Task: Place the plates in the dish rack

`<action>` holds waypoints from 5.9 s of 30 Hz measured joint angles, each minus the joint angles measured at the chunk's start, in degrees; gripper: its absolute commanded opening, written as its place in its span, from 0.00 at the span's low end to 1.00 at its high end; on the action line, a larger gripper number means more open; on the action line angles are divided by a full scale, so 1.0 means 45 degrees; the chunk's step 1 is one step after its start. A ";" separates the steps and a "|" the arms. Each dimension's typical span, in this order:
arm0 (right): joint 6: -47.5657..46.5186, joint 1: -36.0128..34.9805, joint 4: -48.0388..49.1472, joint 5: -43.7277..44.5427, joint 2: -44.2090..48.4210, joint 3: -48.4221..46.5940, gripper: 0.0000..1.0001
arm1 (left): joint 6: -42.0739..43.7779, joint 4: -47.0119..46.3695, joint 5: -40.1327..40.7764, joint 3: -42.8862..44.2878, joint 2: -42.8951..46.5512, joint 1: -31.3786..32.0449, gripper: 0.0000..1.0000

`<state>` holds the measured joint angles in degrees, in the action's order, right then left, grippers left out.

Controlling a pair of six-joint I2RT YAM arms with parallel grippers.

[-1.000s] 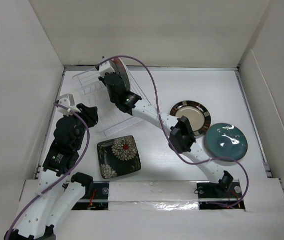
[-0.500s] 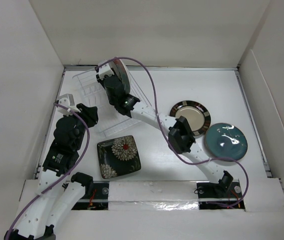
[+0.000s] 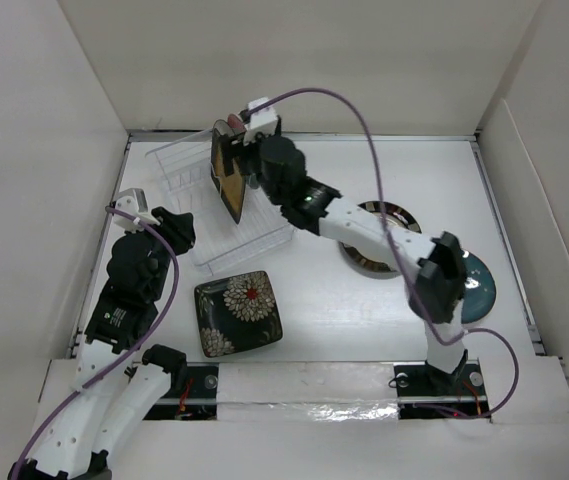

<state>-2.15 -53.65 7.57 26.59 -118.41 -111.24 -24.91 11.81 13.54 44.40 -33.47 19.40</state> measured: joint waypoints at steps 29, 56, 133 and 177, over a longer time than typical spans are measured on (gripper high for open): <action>0.2006 0.0923 -0.3507 -0.1287 -0.2370 -0.1889 0.03 | 0.0000 0.0000 -0.0238 0.0000 -0.0049 0.0000 0.28; -0.2283 -0.0797 0.2297 0.4386 -0.3444 -0.0894 0.00 | 0.0000 -0.0005 -0.0486 0.0000 -0.0291 0.0000 0.28; 1.0001 -0.1180 0.4158 -0.7898 0.4439 1.6126 0.47 | 0.0015 -0.0005 -0.0665 0.0000 -0.0418 -0.0170 0.26; 0.4367 0.3162 -0.2487 -0.4760 0.9534 0.9209 0.00 | -0.1292 0.0568 -0.0860 0.0704 -0.5804 -0.4702 0.41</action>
<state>17.50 -39.42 -3.62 5.17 -75.50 -69.80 -30.72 14.37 9.67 47.57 -59.59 -1.76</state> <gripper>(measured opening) 0.088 0.404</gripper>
